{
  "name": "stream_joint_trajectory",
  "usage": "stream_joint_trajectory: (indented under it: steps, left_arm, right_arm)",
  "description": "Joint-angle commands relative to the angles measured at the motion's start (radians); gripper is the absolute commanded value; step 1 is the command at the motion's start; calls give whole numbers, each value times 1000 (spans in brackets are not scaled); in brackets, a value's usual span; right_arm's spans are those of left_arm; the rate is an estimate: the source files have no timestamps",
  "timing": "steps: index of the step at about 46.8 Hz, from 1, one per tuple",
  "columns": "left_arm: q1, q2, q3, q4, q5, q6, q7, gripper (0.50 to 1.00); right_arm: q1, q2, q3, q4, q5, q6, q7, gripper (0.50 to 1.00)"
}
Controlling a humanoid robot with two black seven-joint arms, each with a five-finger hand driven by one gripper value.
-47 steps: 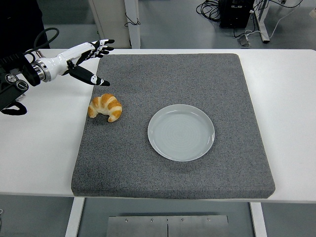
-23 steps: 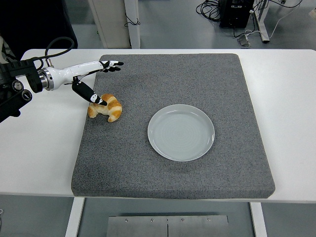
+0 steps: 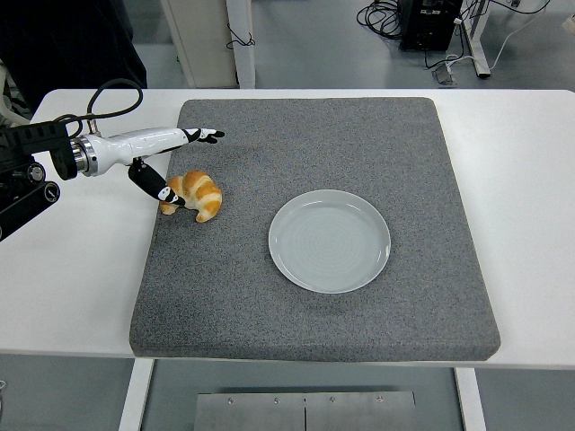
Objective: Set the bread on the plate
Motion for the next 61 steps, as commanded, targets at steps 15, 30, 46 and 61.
stream_joint_trajectory:
  steps: [15, 30, 46, 61]
  left_arm:
    - [0, -9, 60, 0, -2, 80, 0, 965]
    - [6, -14, 62, 0, -2, 82, 2, 952]
    - [28, -28, 64, 3, 1, 113, 5, 902]
    - [31, -37, 64, 6, 1, 113, 5, 851]
  right_arm:
    - [0, 0, -1, 0, 0, 0, 0, 1000]
    - [0, 0, -1, 0, 0, 0, 0, 1000]
    - [0, 0, -1, 0, 0, -1, 0, 1000]
    - [0, 0, 0, 0, 0, 0, 0, 1000]
